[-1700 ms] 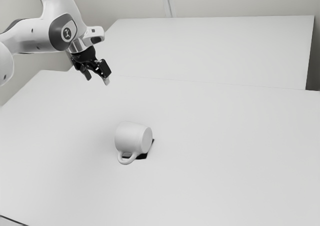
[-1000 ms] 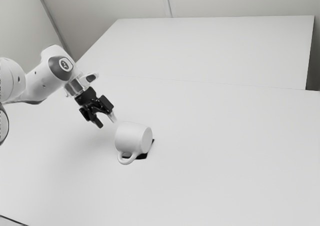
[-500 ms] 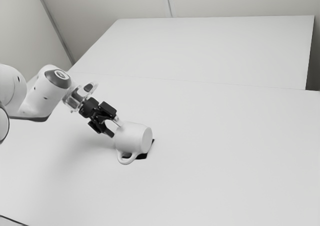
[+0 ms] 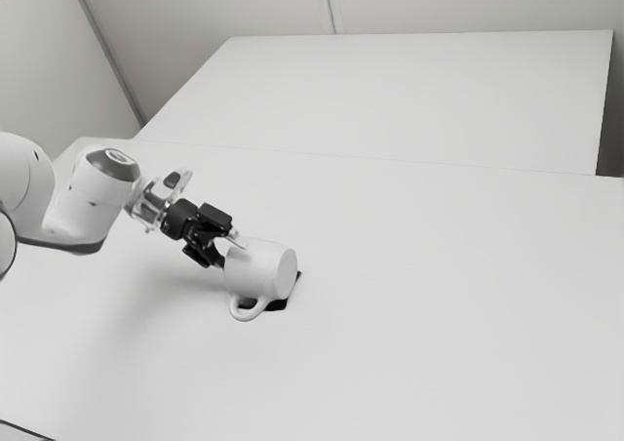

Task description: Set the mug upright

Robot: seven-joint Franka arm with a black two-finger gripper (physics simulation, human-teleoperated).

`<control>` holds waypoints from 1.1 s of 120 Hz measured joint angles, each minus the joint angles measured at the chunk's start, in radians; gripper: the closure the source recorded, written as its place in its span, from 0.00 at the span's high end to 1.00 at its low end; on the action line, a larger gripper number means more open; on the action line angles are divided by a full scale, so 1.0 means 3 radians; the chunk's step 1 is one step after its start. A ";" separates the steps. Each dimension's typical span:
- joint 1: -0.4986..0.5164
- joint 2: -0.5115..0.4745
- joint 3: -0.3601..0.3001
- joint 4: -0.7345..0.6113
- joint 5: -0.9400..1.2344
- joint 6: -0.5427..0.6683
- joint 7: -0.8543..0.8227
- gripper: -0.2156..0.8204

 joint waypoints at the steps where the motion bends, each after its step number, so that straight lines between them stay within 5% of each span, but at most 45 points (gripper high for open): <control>1: 0.0000 0.0000 -0.0001 -0.0005 -0.0010 0.0001 0.0003 0.79; 36: -0.0031 -0.0008 -0.0035 -0.0075 -0.0203 0.0069 0.0091 0.76; 83: -0.0034 -0.0029 -0.0073 -0.0081 -0.0281 0.0074 0.0168 0.20; 132: -0.0038 -0.0166 -0.0145 -0.0132 -0.0398 0.0113 0.0243 0.09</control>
